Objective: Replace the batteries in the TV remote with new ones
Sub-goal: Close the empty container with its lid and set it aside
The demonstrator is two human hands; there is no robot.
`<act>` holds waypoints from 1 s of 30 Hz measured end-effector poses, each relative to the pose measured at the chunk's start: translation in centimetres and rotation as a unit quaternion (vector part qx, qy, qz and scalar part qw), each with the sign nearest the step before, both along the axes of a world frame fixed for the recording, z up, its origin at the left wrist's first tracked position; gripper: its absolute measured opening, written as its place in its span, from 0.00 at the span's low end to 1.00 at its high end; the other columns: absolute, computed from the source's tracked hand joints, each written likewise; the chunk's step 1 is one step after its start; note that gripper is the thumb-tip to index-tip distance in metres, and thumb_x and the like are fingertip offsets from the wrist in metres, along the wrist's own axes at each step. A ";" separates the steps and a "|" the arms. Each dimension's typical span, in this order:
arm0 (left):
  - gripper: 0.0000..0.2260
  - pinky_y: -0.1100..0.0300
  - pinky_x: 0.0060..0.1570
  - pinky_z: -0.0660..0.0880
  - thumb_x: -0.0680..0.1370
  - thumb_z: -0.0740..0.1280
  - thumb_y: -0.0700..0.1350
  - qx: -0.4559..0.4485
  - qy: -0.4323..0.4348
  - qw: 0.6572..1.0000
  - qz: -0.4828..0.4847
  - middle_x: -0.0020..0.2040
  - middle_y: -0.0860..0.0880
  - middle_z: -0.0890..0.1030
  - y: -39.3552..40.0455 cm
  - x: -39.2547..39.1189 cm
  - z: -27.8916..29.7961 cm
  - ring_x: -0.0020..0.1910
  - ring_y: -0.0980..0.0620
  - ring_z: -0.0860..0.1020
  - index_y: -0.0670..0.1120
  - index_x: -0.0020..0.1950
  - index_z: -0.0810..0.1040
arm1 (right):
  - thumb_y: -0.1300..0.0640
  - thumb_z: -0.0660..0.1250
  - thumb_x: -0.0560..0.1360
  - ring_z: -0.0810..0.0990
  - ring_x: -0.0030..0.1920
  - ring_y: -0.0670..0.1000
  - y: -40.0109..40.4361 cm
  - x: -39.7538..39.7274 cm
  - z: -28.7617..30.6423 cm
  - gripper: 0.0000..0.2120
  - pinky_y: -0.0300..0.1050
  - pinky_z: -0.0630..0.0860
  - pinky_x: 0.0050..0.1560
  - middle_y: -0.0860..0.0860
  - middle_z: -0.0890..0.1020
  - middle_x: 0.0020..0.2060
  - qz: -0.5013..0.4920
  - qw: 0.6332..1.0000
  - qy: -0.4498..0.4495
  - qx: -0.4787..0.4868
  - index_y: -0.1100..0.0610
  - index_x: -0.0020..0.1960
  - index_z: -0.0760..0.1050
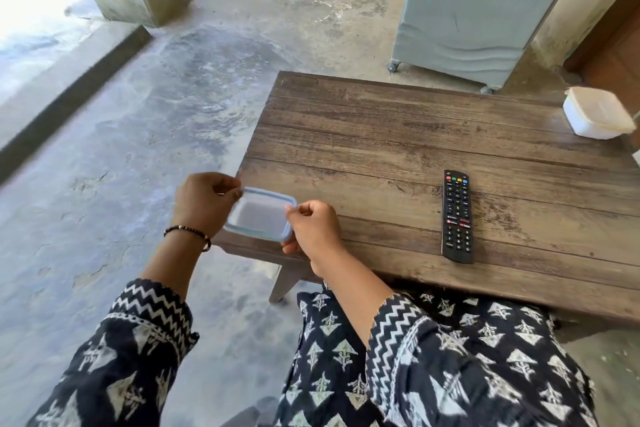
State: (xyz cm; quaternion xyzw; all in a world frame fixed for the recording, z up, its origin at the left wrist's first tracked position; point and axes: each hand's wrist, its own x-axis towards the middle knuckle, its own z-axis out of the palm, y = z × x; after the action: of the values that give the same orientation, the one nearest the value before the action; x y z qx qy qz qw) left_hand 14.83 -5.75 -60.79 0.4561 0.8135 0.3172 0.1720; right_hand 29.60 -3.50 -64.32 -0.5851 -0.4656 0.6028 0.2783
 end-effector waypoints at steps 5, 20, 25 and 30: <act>0.07 0.62 0.46 0.70 0.71 0.70 0.37 0.003 -0.023 1.000 0.009 0.46 0.41 0.84 -0.5 -1.2 -1.9 0.45 0.49 0.80 0.39 0.49 0.83 | 0.56 0.66 0.76 0.75 0.21 0.53 0.1 -0.7 -0.8 0.09 0.47 0.78 0.29 0.54 0.76 0.28 0.016 1.000 0.000 -0.018 0.59 0.40 0.68; 0.08 0.62 0.48 0.70 0.74 0.68 0.40 0.018 -0.034 0.996 0.078 0.51 0.44 0.83 -1.3 -1.1 -2.5 0.41 0.52 0.76 0.42 0.51 0.81 | 0.54 0.67 0.74 0.78 0.23 0.52 0.4 -1.1 -0.4 0.12 0.45 0.79 0.28 0.55 0.79 0.29 0.067 0.995 -0.062 0.028 0.64 0.44 0.75; 0.10 0.61 0.50 0.70 0.75 0.66 0.41 0.013 -0.028 0.997 0.071 0.53 0.43 0.83 -1.4 -1.3 -2.8 0.41 0.51 0.77 0.41 0.55 0.79 | 0.55 0.67 0.75 0.78 0.24 0.52 0.3 -1.0 -0.5 0.12 0.47 0.79 0.29 0.55 0.79 0.30 0.077 0.994 -0.068 0.024 0.65 0.45 0.75; 0.12 0.61 0.50 0.69 0.76 0.65 0.43 0.009 -0.026 0.997 0.076 0.54 0.42 0.82 -1.4 -1.1 -2.7 0.44 0.49 0.78 0.41 0.57 0.78 | 0.54 0.67 0.75 0.77 0.24 0.52 0.1 -1.0 -0.3 0.11 0.47 0.79 0.29 0.56 0.79 0.31 0.080 0.994 -0.072 0.016 0.63 0.43 0.74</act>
State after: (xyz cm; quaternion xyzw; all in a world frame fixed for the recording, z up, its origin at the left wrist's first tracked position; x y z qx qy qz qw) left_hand 13.73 -7.15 -63.54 0.3861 0.8382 0.3485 0.1642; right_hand 28.62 -3.36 -64.58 -0.5830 -0.5392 0.5725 0.2040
